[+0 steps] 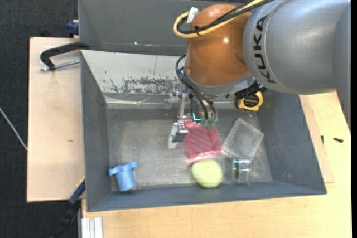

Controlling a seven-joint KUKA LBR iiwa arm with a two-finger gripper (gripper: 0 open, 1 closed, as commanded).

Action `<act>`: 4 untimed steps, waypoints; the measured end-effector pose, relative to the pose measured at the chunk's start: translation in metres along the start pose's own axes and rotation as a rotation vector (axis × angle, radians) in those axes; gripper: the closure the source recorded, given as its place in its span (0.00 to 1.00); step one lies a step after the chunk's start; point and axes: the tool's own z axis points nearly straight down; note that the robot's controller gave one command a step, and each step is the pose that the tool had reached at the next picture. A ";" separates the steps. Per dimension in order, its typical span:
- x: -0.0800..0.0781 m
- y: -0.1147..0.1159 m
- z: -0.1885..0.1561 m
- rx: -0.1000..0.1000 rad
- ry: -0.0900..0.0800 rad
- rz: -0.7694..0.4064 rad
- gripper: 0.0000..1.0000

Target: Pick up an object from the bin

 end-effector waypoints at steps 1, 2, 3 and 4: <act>-0.001 -0.001 -0.004 -0.001 -0.007 0.002 0.00; -0.018 -0.020 0.038 0.000 -0.011 -0.120 0.00; -0.027 -0.029 0.073 -0.001 -0.008 0.005 0.00; -0.030 -0.049 0.089 -0.001 -0.006 0.150 0.00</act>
Offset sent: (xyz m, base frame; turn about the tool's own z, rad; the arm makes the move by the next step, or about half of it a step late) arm 0.0404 -0.0567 -0.1155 -0.3181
